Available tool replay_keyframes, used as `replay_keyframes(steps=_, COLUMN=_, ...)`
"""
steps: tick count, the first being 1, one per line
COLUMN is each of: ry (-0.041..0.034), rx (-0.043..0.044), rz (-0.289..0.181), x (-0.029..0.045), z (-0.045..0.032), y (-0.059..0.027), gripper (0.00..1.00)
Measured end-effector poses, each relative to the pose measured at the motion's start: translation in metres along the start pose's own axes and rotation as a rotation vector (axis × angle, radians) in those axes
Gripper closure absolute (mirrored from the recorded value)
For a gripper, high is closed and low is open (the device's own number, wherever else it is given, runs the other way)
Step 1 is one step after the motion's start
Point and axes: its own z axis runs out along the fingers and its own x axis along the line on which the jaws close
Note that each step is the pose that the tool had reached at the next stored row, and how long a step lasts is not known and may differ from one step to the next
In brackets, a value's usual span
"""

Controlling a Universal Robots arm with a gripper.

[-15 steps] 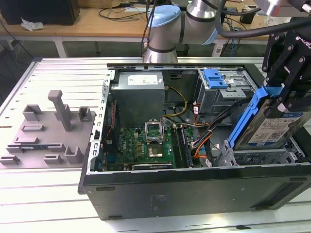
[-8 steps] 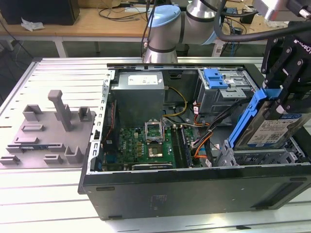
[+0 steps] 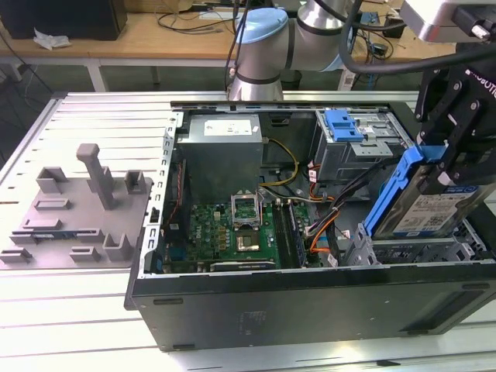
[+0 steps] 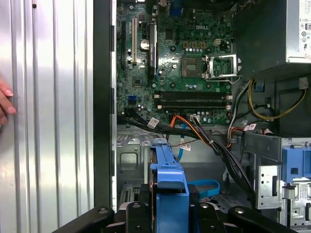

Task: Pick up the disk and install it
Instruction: 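Insert the disk into the insertion slot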

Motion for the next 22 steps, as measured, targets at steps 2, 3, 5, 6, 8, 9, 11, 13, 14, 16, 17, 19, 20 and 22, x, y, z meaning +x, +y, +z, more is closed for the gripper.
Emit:
replay_keyframes(steps=2, ry=0.0000, rx=0.0000, rz=0.000, x=0.0001, z=0.0010, y=0.0000, gripper=0.63)
replay_keyframes(steps=3, ry=0.0000, rx=0.0000, rz=0.000, x=0.0001, z=0.0016, y=0.0000, gripper=0.63)
replay_keyframes(steps=5, ry=-0.0001, rx=0.0000, rz=0.000, x=0.0002, z=0.0030, y=0.0000, gripper=0.63)
replay_keyframes(steps=6, ry=-0.0001, rx=0.0000, rz=0.000, x=0.0003, z=0.0041, y=0.0000, gripper=0.63)
replay_keyframes(steps=8, ry=-0.0001, rx=0.0000, rz=0.000, x=0.0004, z=0.0054, y=0.0000, gripper=0.63)
replay_keyframes(steps=9, ry=0.0000, rx=0.0000, rz=0.000, x=0.0005, z=0.0063, y=0.0000, gripper=0.63)
replay_keyframes(steps=11, ry=-0.0001, rx=0.0000, rz=0.000, x=0.0006, z=0.0085, y=0.0000, gripper=0.63)
replay_keyframes(steps=13, ry=-0.0001, rx=0.0000, rz=0.000, x=0.0007, z=0.0096, y=0.0000, gripper=0.63)
replay_keyframes(steps=14, ry=-0.0001, rx=0.0000, rz=0.000, x=0.0008, z=0.0108, y=0.0000, gripper=0.63)
replay_keyframes(steps=16, ry=0.0000, rx=0.0000, rz=0.000, x=0.0009, z=0.0118, y=0.0000, gripper=0.63)
replay_keyframes(steps=17, ry=-0.0001, rx=0.0000, rz=0.000, x=0.0009, z=0.0125, y=0.0000, gripper=0.63)
replay_keyframes(steps=19, ry=0.0000, rx=0.0000, rz=0.000, x=0.0010, z=0.0137, y=0.0000, gripper=0.63)
replay_keyframes(steps=20, ry=0.0000, rx=0.0000, rz=0.000, x=0.0011, z=0.0142, y=0.0001, gripper=0.63)
replay_keyframes(steps=22, ry=0.0000, rx=0.0000, rz=0.000, x=0.0011, z=0.0153, y=0.0001, gripper=0.63)
